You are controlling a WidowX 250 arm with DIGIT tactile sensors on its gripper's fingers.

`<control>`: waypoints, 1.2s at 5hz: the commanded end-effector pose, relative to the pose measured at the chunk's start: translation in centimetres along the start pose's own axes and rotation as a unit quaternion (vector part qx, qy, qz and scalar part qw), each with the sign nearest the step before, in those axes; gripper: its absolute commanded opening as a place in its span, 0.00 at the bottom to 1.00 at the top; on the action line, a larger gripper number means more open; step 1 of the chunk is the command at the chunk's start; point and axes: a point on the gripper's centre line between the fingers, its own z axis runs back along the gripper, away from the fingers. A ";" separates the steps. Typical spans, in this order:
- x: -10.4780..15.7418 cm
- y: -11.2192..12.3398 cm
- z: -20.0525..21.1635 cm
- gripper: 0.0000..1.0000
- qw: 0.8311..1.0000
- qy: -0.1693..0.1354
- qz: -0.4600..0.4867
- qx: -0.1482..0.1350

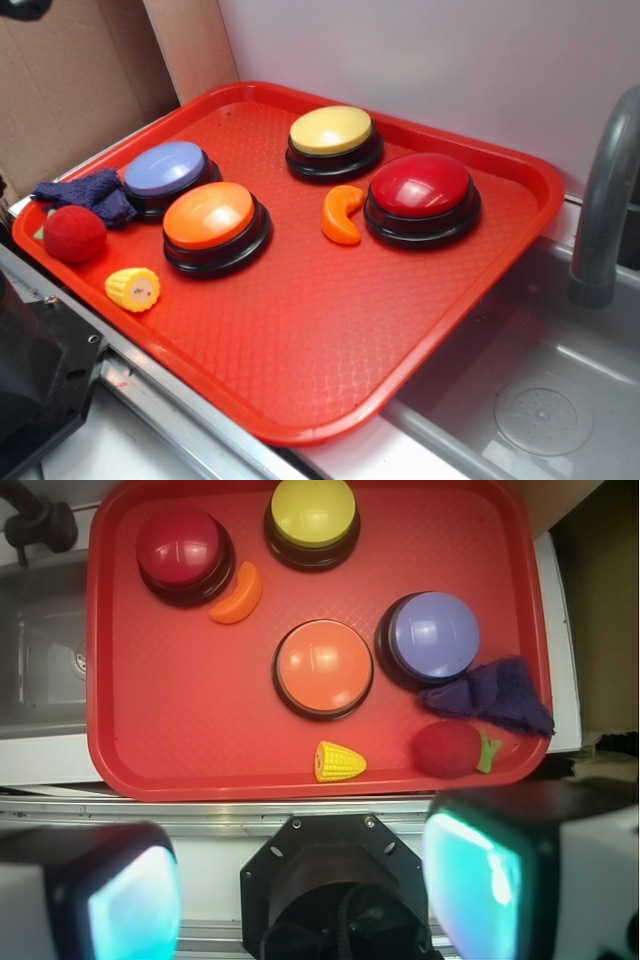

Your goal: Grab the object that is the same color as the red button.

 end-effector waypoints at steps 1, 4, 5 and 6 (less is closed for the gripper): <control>0.0 0.0 0.0 1.00 1.000 0.000 0.000 0.000; 0.7 3.8 -4.5 1.00 0.997 -0.022 0.039 0.061; 0.5 5.5 -7.2 1.00 0.994 -0.024 0.029 0.102; 0.2 6.9 -9.2 1.00 0.993 -0.020 0.038 0.109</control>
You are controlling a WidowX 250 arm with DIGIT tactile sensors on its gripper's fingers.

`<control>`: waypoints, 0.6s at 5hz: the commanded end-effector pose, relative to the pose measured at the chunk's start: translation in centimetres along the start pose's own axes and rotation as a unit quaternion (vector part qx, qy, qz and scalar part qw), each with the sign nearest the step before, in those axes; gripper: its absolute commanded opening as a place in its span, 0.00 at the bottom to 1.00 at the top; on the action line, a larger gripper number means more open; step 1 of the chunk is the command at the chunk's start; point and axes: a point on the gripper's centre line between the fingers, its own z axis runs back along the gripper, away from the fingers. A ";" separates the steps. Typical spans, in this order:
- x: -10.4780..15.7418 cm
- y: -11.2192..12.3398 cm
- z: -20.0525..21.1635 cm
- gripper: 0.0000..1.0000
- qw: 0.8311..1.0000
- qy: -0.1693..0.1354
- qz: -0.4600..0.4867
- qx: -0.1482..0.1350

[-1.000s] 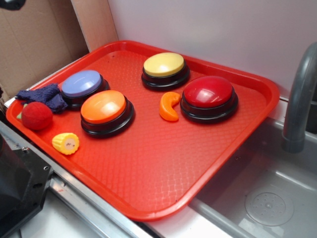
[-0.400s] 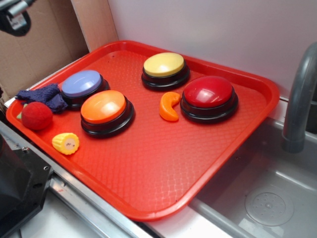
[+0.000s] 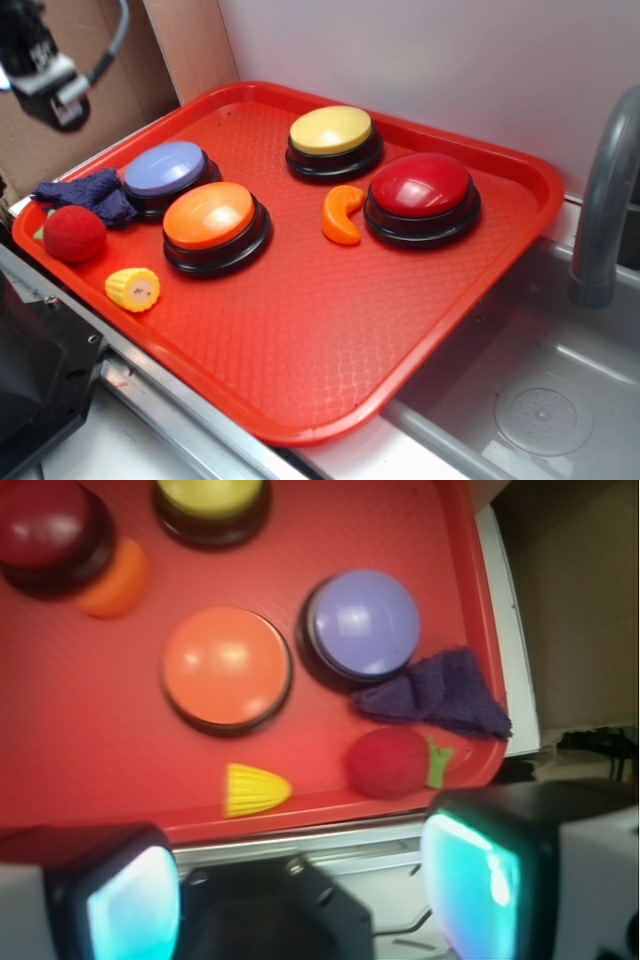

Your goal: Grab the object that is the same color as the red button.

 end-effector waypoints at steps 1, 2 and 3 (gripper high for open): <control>-0.9 2.4 -4.5 1.00 0.998 0.011 0.063 0.020; -1.0 3.2 -6.4 1.00 0.997 0.019 0.068 0.037; -1.0 4.3 -8.6 1.00 0.996 0.014 0.089 0.024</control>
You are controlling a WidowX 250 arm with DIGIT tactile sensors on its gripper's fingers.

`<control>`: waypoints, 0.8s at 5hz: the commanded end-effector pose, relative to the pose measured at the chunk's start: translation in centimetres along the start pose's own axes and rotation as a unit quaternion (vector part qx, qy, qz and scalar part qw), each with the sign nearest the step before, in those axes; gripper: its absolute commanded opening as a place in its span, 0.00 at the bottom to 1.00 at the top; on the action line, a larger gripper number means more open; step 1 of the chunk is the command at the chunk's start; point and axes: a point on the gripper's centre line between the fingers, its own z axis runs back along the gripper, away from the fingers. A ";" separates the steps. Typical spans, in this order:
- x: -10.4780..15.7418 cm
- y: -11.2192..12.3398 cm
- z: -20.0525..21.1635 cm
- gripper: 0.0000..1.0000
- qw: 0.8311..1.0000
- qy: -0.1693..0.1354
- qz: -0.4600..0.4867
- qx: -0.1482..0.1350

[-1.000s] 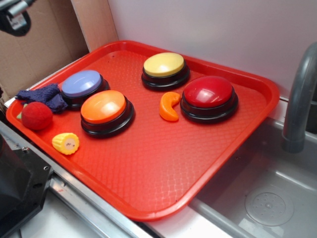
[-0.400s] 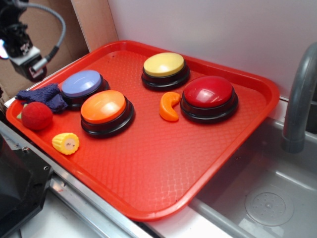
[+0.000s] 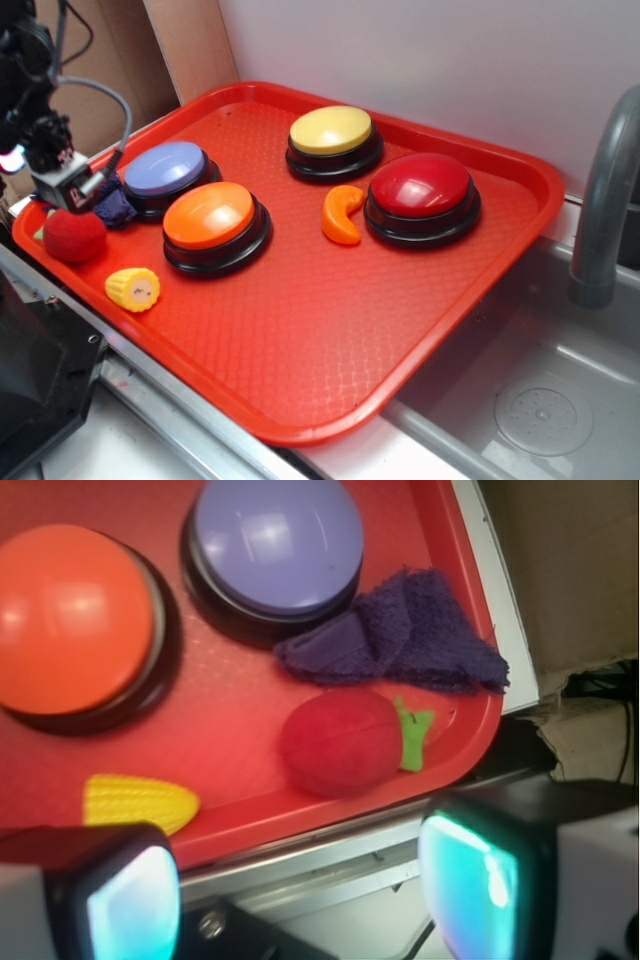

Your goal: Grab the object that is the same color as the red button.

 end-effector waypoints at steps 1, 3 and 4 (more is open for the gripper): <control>0.9 1.9 -3.2 1.00 1.000 -0.008 0.025 -0.009; 2.2 0.6 -5.7 1.00 0.999 -0.020 0.000 -0.035; 2.2 0.4 -6.8 1.00 0.999 -0.005 0.000 -0.032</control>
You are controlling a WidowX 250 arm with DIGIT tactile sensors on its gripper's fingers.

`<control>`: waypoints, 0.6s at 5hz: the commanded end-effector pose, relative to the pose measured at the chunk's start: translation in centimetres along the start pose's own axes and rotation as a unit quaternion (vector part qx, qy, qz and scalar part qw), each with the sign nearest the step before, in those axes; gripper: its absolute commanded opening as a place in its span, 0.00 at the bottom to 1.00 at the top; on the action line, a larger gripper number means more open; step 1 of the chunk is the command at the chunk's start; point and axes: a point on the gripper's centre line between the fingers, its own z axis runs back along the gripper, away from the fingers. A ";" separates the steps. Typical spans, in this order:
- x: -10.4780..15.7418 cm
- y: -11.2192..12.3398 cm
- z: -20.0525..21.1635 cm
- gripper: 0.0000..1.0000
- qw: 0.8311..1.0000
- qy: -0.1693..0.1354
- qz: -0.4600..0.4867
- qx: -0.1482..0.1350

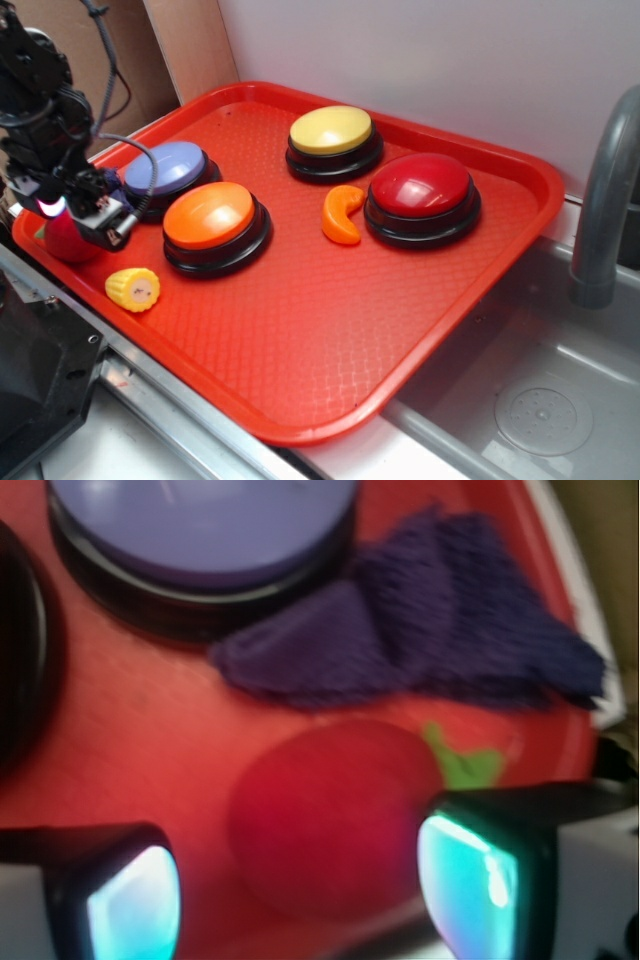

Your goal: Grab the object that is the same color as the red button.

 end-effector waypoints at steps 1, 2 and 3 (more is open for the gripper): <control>0.2 0.2 -1.8 1.00 1.000 0.019 -0.007 0.012; -0.1 0.4 -2.4 1.00 1.000 0.024 -0.002 0.009; -0.4 0.8 -2.5 0.39 0.999 0.030 0.015 0.013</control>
